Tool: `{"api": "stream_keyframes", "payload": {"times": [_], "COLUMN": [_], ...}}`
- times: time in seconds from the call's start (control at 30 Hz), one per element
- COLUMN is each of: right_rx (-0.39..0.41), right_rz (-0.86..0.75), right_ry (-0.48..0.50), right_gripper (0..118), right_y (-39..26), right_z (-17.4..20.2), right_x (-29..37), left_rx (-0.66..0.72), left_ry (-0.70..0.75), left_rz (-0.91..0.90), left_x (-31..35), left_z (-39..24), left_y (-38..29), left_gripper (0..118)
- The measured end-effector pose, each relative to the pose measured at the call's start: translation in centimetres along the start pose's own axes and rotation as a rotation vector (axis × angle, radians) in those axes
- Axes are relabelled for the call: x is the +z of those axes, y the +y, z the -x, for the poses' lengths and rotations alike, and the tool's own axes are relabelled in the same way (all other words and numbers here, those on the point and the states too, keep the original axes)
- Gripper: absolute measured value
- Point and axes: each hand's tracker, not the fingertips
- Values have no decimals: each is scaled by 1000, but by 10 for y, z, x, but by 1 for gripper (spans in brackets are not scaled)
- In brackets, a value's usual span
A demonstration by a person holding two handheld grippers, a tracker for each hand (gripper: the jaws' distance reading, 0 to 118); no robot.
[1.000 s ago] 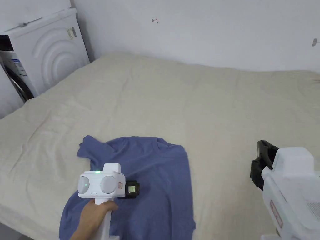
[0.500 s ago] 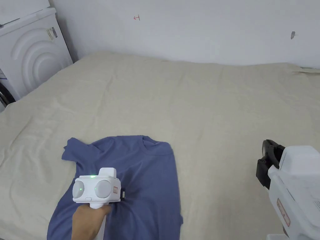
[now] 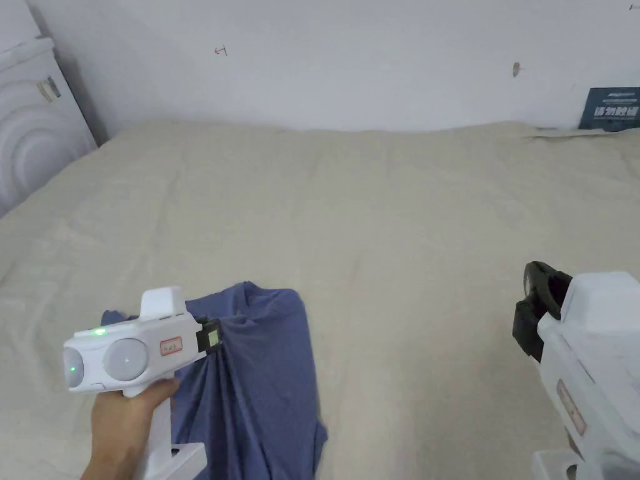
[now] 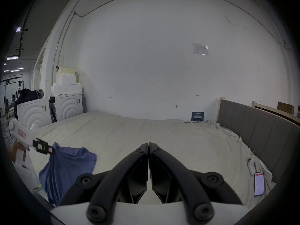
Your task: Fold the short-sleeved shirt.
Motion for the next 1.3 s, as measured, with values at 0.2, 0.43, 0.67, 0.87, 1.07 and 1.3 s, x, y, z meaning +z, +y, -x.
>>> {"api": "stream_keyframes", "payload": {"times": [0.2, 0.43, 0.67, 0.87, 1.07, 1.3], "right_rx": [-14, -24, -21, -21, -31, -39], "right_rz": [-22, -45, -60, -54, -42, -26], "right_ry": [-71, -167, -274, -341, -378, -373], "right_gripper": [0, 0, 0, 0, 0, 0], "right_y": [1, 7, 7, -1, -5, -10], "right_z": [-32, -67, -106, -137, -145, -139], "right_x": [17, 39, 59, 69, 74, 74], "left_rx": [-122, -252, -334, -378, -426, -480], "left_ry": [-146, -325, -504, -638, -669, -567], "left_rz": [-99, -144, -146, -77, 17, 258], "left_x": [8, 7, -2, -13, -32, -82], "left_z": [-81, -193, -278, -328, -348, -333], "left_y": [51, 86, 90, 68, 33, -25], "left_gripper": [0, 0, 0, 0, 0, 0]}}
